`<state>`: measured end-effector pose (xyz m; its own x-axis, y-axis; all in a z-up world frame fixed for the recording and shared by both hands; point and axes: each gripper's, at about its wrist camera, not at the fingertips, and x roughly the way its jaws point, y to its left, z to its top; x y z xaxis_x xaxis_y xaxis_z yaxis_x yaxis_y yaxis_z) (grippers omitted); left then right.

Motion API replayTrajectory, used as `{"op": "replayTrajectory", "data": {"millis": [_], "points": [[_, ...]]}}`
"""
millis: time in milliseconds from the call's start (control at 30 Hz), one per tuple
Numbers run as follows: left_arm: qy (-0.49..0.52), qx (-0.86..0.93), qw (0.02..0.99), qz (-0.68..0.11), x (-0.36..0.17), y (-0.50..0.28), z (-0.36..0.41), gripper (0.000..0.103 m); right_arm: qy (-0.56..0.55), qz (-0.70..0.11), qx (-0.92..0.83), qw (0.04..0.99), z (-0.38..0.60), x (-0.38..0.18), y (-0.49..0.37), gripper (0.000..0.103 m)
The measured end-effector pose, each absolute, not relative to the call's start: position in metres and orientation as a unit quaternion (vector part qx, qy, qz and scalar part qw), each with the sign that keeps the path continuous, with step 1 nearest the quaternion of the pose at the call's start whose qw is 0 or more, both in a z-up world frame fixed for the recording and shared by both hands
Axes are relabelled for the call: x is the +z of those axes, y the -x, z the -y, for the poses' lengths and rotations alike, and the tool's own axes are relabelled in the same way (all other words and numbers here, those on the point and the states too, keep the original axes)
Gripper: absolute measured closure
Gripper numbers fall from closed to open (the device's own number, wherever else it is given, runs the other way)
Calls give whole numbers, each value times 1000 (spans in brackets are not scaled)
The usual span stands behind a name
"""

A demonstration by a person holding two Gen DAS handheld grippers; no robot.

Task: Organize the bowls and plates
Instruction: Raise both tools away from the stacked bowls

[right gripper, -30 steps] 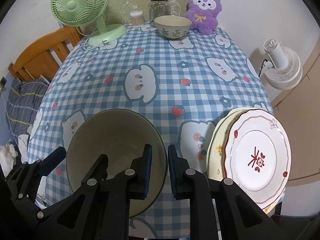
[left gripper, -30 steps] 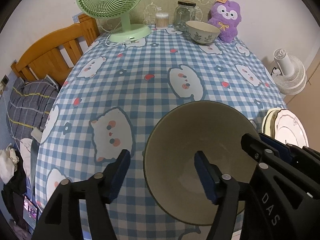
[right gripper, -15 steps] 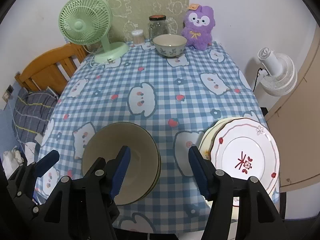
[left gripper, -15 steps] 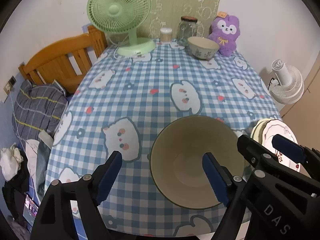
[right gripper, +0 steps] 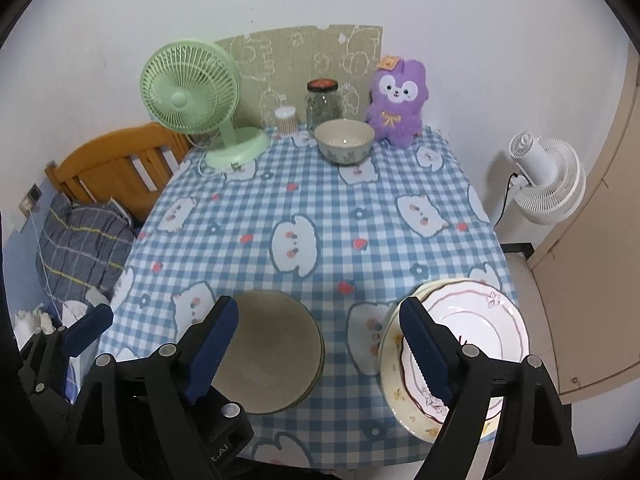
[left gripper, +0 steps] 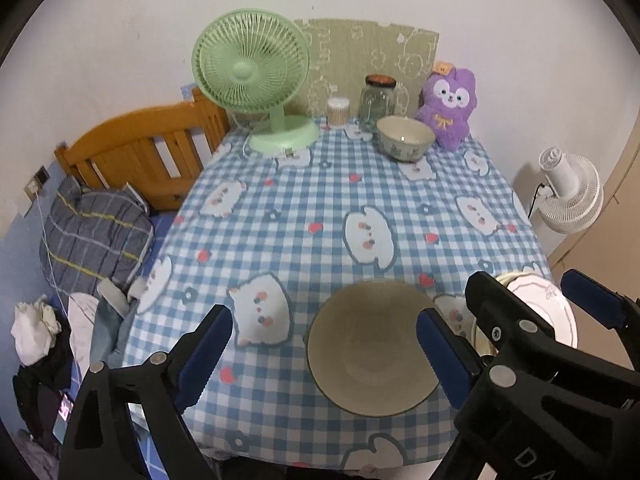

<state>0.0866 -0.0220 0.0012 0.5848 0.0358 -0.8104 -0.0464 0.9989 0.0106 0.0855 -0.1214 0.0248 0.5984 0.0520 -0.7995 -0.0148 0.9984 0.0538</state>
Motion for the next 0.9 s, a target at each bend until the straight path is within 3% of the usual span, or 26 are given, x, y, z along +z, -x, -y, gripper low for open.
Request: {"op": "replayTrajectory", "data": {"millis": [233,900], "points": [[10,-1,893,-450,25,-98,18,8,-18,-414,-1,910,116,54,-90,11],[-16,-43,909,-414,73,-125,9,7,-33,-389,-43,920,111,101,-109,6]]}}
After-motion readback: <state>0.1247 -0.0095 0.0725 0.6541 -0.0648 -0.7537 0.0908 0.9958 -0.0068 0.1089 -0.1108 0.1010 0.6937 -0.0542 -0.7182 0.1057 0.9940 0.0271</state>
